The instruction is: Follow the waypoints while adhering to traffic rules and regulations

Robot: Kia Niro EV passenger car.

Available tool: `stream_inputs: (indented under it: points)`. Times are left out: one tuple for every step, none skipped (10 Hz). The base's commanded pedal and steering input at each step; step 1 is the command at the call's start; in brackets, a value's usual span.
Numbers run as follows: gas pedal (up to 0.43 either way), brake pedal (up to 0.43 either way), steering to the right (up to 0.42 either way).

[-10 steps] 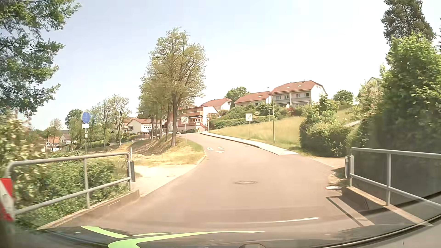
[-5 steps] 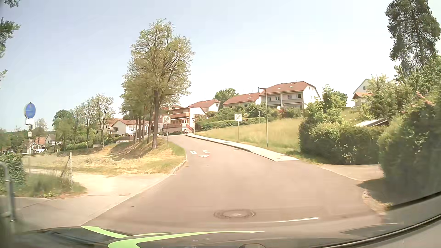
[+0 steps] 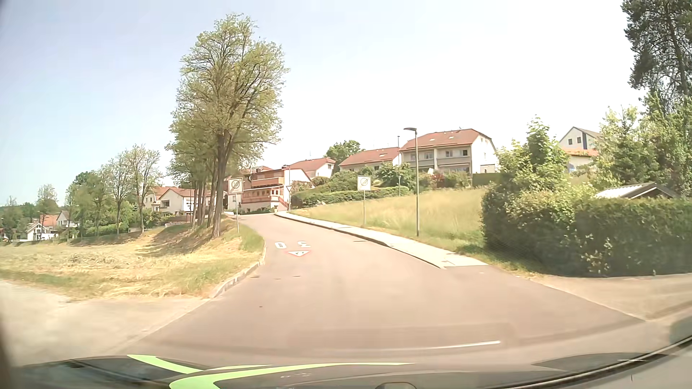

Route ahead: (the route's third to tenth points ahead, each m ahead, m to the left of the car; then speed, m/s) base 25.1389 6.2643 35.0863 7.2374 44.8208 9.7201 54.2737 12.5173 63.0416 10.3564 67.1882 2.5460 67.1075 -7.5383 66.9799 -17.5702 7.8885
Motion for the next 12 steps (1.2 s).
stream_inputs:
  points:
    - [0.118,0.0,0.001]
    - [0.118,0.0,-0.004]
    - [0.13,0.0,-0.008]
    - [0.13,0.0,-0.011]
    - [0.13,0.0,-0.015]
    - [0.13,0.0,-0.024]
    - [0.13,0.0,-0.03]
    - [0.13,0.0,-0.033]
    - [0.13,0.0,-0.039]
    - [0.138,0.0,-0.049]
    - [0.138,0.0,-0.055]
    - [0.138,0.0,-0.061]
